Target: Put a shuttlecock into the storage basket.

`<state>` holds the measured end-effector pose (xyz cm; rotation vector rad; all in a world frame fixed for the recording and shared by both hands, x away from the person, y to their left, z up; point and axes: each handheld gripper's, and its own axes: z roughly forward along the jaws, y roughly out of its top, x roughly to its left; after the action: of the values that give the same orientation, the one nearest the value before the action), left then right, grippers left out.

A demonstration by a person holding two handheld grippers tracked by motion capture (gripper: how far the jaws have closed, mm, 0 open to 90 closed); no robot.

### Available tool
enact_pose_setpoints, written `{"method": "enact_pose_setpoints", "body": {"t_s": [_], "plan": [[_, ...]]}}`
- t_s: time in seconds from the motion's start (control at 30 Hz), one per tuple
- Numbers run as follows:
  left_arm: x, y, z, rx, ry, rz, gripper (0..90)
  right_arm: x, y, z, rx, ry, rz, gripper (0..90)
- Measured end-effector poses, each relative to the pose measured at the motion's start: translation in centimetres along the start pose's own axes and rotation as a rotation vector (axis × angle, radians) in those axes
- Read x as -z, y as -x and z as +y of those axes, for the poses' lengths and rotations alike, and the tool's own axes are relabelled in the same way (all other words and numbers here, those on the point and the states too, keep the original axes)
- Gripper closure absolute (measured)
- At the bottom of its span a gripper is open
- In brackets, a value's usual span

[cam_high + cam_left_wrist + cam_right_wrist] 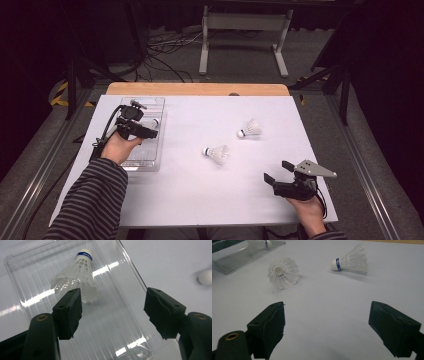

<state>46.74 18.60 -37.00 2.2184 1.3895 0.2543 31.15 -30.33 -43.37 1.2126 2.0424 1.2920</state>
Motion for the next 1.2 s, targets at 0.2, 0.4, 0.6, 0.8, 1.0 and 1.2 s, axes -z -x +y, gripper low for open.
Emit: {"method": "enact_pose_setpoints", "body": {"t_s": [0.2,0.4,0.6,0.8,1.0,1.2], "plan": [[0.4,0.4,-0.4,-0.015,0.017,-0.002,30.7,0.1,0.0,0.0,-0.001,0.004,-0.003,14.5],[0.9,0.6,-0.8,-0.026,0.030,-0.006,30.5,0.0,0.0,0.0,0.000,0.000,-0.003,14.5],[1.0,0.6,-1.2,-0.031,0.040,-0.007,29.9,0.0,0.0,0.0,0.000,0.002,-0.004,14.6],[1.3,1.0,-1.7,-0.036,0.059,-0.005,29.4,0.1,0.0,0.0,0.001,0.003,-0.003,14.6],[1.7,1.1,-2.1,-0.042,0.075,-0.010,28.7,0.1,0.0,0.0,0.000,0.003,-0.004,14.5],[2.0,1.2,-2.5,-0.042,0.092,-0.015,28.5,0.1,-0.1,0.0,0.009,0.005,-0.003,14.5]]}}
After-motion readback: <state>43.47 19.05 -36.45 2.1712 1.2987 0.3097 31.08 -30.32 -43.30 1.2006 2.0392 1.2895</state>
